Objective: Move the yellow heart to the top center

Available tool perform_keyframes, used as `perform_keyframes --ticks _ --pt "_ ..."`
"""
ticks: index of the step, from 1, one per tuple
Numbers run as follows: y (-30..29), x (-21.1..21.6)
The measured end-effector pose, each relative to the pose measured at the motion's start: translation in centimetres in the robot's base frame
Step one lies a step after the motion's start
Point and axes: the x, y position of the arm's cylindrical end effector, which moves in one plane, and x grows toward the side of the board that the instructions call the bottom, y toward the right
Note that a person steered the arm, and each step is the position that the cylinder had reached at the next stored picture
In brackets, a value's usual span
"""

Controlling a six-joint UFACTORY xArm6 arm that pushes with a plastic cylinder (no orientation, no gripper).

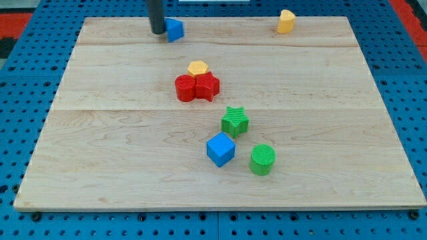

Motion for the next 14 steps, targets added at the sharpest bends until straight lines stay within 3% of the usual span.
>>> perform_keyframes --ticks 2,4,5,6,7,8,9,11,12,13,14 --pt "9.3 -0.3" --pt "12.0 1.0" --pt "13.0 11.0" --pt "8.5 14.8" --pt "5.0 10.3" --pt "2.7 9.1" --pt "-3.2 8.5" --pt "5.9 5.8" --pt "6.5 2.0" --pt "7.3 4.5" --pt "6.9 12.9"
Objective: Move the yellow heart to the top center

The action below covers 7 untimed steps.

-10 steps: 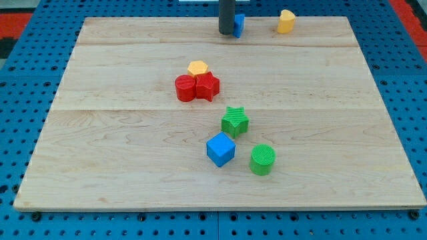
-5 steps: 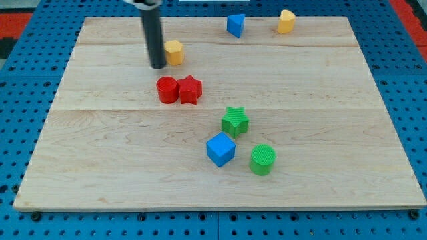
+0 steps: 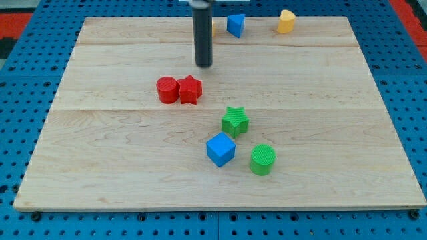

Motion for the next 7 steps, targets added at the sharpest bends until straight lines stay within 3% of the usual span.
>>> perform_keyframes --ticks 1,2,3,4,5,7 --pt "-5.2 1.5" --pt "-5.4 0.7" --pt "-5.7 -6.7" --pt "-6.0 -10.2" --pt "-1.9 -11.1" --pt "-4.4 -15.7"
